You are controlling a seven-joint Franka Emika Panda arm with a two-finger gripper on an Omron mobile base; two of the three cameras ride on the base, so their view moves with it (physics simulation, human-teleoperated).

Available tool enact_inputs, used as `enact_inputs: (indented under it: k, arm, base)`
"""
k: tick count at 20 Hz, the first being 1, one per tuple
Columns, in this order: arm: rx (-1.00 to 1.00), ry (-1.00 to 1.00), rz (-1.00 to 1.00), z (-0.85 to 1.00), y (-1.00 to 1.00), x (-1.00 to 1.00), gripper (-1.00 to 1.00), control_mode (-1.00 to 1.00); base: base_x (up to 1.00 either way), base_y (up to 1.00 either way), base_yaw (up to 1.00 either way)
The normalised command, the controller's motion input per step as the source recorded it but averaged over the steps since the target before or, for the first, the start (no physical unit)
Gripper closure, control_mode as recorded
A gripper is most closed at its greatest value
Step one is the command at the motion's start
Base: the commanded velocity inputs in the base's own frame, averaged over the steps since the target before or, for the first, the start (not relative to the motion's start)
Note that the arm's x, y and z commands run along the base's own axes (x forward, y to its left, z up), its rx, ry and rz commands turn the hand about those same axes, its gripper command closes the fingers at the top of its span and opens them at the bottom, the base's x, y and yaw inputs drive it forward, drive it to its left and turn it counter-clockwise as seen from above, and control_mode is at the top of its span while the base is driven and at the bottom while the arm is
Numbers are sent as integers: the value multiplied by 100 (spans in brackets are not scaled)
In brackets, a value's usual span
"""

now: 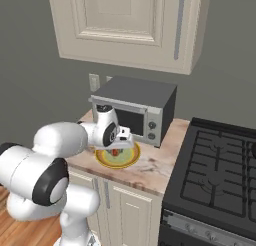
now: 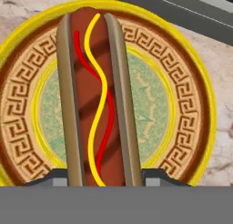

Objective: Place the cold items (lemon and broccoli) from the fridge in one tupperware on the dining counter. Place the warm items (kebab skewer and hot dog) in the stove area in another tupperware.

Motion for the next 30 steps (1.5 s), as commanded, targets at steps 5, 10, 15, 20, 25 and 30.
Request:
enact_inputs:
  k: [5,10,15,20,25,30]
  arm:
    - [-2,-15,0,82,19,-33,100,-100]
    - [-2,-7,0,83,20,-24,100,-100]
    - [0,-4,0,81,18,-33,100,-100]
    - [0,-3,0,77,19,-41,100,-100]
    - [0,0,0,0,0,0,100,100]
    - [0,0,0,0,0,0,100,100]
  base:
    - [0,0,0]
    - [0,0,0]
    - [0,0,0]
    - [0,0,0]
    - [-55,83,-23]
    - [-59,77,-66]
